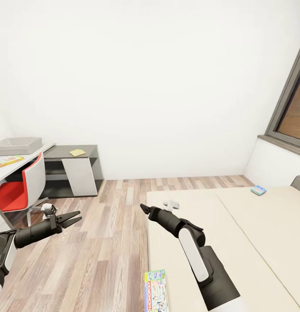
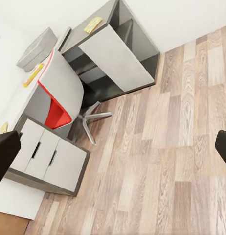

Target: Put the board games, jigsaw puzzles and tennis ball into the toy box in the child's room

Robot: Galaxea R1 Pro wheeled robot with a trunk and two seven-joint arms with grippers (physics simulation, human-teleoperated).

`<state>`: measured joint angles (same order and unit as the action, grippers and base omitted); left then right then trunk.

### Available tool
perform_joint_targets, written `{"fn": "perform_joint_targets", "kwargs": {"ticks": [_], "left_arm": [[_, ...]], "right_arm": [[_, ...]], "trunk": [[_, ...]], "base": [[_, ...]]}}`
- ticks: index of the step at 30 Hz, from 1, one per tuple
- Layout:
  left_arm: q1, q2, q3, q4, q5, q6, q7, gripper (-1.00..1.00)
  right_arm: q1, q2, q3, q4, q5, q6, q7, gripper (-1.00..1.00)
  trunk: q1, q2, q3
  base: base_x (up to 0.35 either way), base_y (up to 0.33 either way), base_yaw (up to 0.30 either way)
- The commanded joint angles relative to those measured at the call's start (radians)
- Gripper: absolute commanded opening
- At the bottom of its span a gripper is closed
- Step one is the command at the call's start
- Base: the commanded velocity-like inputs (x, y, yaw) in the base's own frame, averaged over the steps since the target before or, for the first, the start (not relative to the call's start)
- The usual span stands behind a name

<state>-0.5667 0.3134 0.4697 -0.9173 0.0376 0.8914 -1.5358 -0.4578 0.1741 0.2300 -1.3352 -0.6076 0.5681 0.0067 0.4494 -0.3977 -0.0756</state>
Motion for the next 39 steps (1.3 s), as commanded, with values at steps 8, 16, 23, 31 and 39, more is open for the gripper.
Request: {"fn": "perform_joint_targets", "kwargs": {"ticks": [8,16,23,31,39], "left_arm": [[-0.001,0.000,0.000,0.000,0.000,0.011,-0.004,1.00],[-0.001,0.000,0.000,0.000,-0.001,0.011,-0.004,1.00],[-0.001,0.000,0.000,0.000,0.000,0.011,-0.004,1.00],[-0.001,0.000,0.000,0.000,0.000,0.011,-0.004,1.00],[-0.001,0.000,0.000,0.000,-0.001,0.011,-0.004,1.00]], "right_arm": [[-0.001,0.000,0.000,-0.001,-0.002,0.003,0.001,1.00],[-0.001,0.000,0.000,-0.001,-0.002,0.002,0.000,1.00],[-0.001,0.000,0.000,-0.001,-0.002,0.002,0.001,1.00],[-0.001,0.000,0.000,0.000,-0.003,0.002,0.000,1.00],[-0.001,0.000,0.000,0.001,-0.003,0.003,0.000,1.00]], "trunk": [[0.001,-0.002,-0.002],[0.001,-0.002,-0.001],[0.001,-0.002,0.007],[0.001,-0.002,0.016],[0.001,-0.002,0.019]], "base": [[0.000,0.000,0.000],[0.000,0.000,0.000],[0.000,0.000,0.000],[0.000,0.000,0.000],[0.000,0.000,0.000]]}}
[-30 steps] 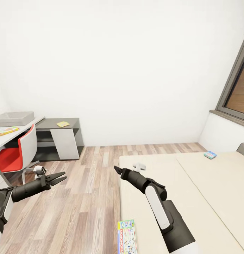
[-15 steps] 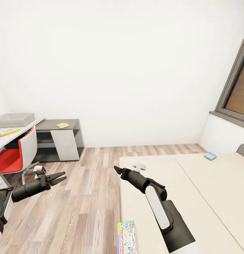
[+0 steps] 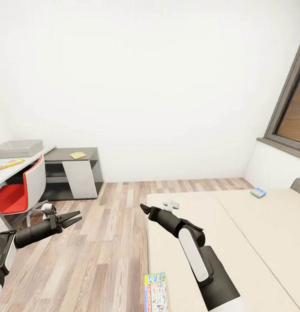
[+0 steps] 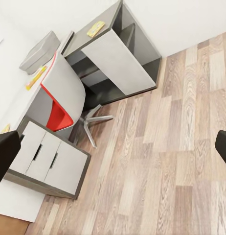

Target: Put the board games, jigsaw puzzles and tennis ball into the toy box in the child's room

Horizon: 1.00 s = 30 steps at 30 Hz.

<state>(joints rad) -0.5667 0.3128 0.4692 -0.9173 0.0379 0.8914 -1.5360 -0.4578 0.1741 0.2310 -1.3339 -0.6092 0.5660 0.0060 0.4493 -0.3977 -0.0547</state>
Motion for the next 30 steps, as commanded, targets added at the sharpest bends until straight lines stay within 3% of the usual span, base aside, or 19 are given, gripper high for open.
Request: {"fn": "perform_joint_targets", "kwargs": {"ticks": [1,30], "left_arm": [[-0.001,0.000,0.000,0.000,-0.001,0.011,-0.004,1.00],[-0.001,0.001,0.000,0.000,-0.001,0.011,-0.006,1.00]], "right_arm": [[-0.001,0.000,-0.001,-0.001,-0.001,0.005,0.001,1.00],[-0.001,0.000,-0.001,0.005,0.000,0.003,0.000,1.00]], "trunk": [[0.001,-0.002,-0.002],[0.001,-0.002,-0.002]], "base": [[0.000,0.000,0.000],[0.000,0.022,0.000]]}}
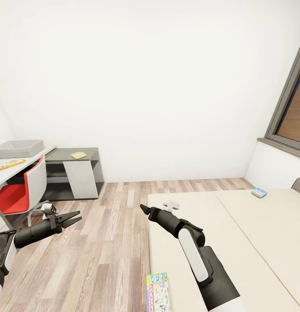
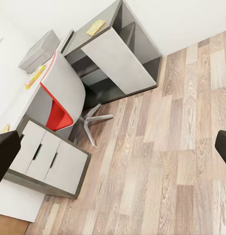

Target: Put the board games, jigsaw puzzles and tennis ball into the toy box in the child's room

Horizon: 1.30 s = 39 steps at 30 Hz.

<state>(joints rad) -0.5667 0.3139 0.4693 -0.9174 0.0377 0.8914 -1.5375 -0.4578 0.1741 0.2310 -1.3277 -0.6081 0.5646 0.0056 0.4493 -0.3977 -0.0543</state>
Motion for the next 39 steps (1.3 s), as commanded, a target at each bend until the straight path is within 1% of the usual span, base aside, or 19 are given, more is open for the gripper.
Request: {"fn": "perform_joint_targets", "kwargs": {"ticks": [1,39], "left_arm": [[-0.001,0.000,0.000,0.000,-0.001,0.011,-0.004,1.00],[-0.001,0.001,0.002,0.000,0.000,0.011,-0.004,1.00]], "right_arm": [[-0.001,0.000,-0.001,-0.001,-0.001,0.005,0.001,1.00],[-0.001,0.000,-0.001,0.015,-0.001,0.005,0.001,1.00]], "trunk": [[0.001,-0.002,-0.002],[0.001,-0.002,-0.002]], "base": [[0.000,0.033,0.000],[0.000,0.109,0.000]]}}
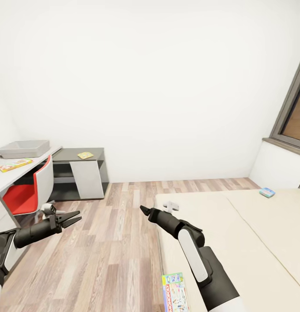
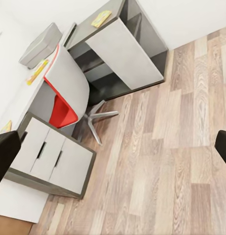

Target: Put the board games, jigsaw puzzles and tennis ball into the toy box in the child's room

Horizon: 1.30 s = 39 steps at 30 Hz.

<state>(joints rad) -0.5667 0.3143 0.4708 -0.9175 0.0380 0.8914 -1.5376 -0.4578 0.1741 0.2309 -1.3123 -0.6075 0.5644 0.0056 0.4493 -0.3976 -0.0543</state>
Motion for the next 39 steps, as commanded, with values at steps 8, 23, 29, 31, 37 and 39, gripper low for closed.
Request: {"fn": "perform_joint_targets", "kwargs": {"ticks": [8,23,29,31,37,39], "left_arm": [[-0.001,0.000,0.000,0.000,0.000,0.011,-0.004,1.00],[-0.001,0.001,0.000,0.000,0.000,0.011,-0.006,1.00],[-0.001,0.001,0.000,0.000,0.000,0.011,-0.006,1.00],[-0.001,0.001,0.000,0.000,0.000,0.011,-0.006,1.00],[-0.001,0.001,0.000,0.000,0.000,0.011,-0.006,1.00],[-0.001,0.001,0.001,0.000,0.000,0.011,-0.006,1.00]], "right_arm": [[-0.001,0.000,-0.001,-0.001,0.005,0.005,0.001,1.00],[-0.001,0.000,-0.002,0.000,0.044,0.004,0.000,1.00],[-0.001,0.000,-0.002,-0.001,0.046,0.003,0.001,1.00],[-0.001,0.000,-0.002,-0.001,0.046,0.003,0.001,1.00],[-0.001,0.000,-0.002,-0.001,0.046,0.003,0.001,1.00],[-0.001,0.000,-0.002,-0.001,0.046,0.003,0.001,1.00]], "trunk": [[0.001,-0.002,-0.002],[0.001,-0.002,-0.002],[0.001,-0.002,-0.002],[0.001,-0.002,-0.002],[0.001,-0.002,-0.002],[0.001,-0.002,-0.002]], "base": [[0.000,0.120,0.000],[0.000,0.120,0.000],[0.000,0.120,0.000],[0.000,0.120,0.000],[0.000,0.133,0.000],[0.000,0.147,0.000]]}}
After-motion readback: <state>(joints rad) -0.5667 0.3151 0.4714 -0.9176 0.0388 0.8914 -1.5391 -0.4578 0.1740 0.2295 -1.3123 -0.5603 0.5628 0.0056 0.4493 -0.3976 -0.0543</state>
